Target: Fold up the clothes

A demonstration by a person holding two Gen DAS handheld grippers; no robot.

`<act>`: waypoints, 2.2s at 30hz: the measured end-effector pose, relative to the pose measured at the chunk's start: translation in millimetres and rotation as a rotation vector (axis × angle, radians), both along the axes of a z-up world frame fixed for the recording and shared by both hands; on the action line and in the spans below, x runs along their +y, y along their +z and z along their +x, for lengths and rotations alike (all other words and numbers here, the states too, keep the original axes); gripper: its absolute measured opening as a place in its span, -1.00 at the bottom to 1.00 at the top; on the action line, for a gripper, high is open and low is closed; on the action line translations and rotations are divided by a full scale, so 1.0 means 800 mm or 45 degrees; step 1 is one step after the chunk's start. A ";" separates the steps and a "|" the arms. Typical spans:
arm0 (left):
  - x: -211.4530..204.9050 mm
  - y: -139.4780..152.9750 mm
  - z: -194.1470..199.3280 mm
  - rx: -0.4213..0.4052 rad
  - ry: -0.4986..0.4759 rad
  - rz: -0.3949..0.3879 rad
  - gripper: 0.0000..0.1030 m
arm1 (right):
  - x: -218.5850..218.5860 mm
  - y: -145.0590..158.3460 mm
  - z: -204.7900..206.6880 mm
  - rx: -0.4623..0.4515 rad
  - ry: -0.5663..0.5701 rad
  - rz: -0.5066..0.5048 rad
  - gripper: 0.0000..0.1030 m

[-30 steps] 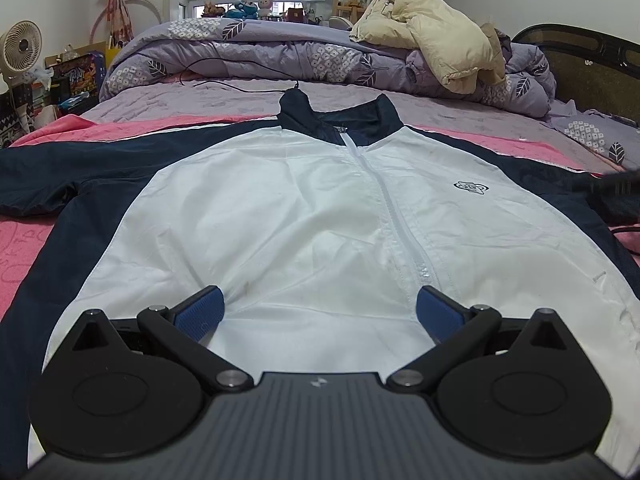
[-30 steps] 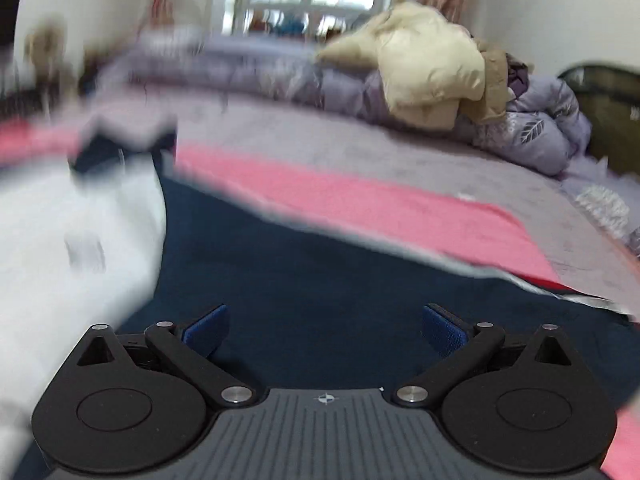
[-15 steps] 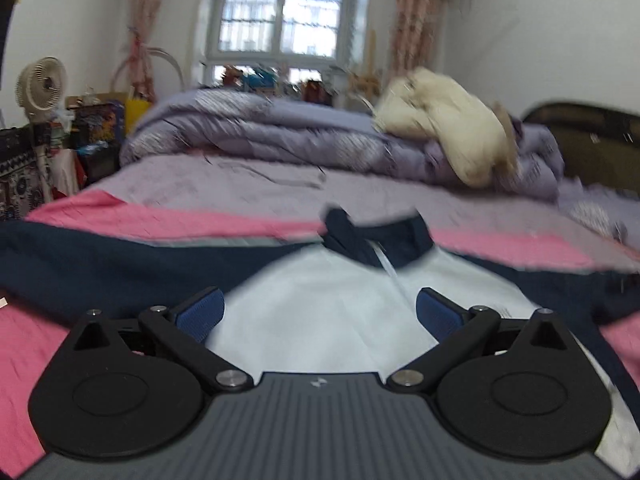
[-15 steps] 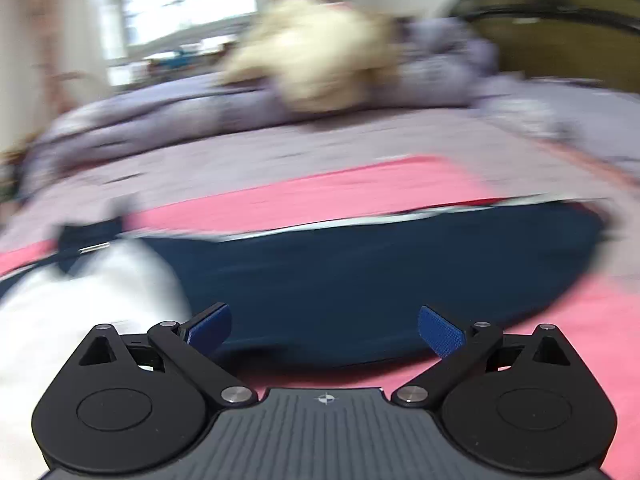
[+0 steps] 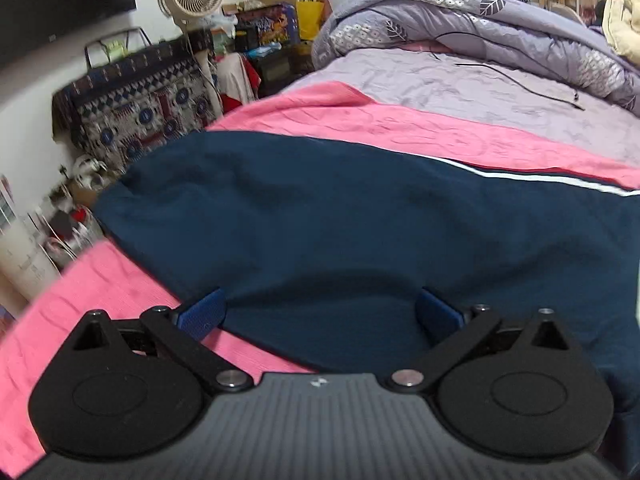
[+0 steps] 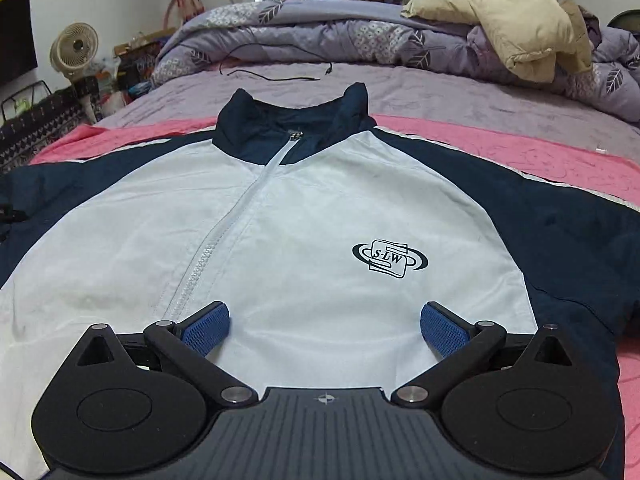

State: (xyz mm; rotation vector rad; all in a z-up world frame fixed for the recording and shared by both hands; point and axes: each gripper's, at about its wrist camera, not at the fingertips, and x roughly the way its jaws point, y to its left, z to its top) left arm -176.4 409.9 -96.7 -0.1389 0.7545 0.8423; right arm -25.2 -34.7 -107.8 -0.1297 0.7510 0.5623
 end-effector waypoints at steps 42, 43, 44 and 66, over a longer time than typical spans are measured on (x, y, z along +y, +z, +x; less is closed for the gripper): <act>-0.465 0.010 0.154 0.152 -0.849 -0.282 1.00 | -0.439 0.027 0.070 -0.028 -0.622 0.308 0.89; -0.459 0.015 0.145 0.172 -0.825 -0.289 1.00 | -0.410 0.032 0.046 -0.033 -0.516 0.253 0.91; -0.454 0.021 0.133 0.181 -0.807 -0.289 1.00 | -0.385 0.035 0.022 -0.034 -0.444 0.227 0.94; -0.416 0.073 -0.146 0.231 -0.577 -0.397 0.99 | -0.138 0.084 -0.262 0.240 -0.004 -0.134 0.98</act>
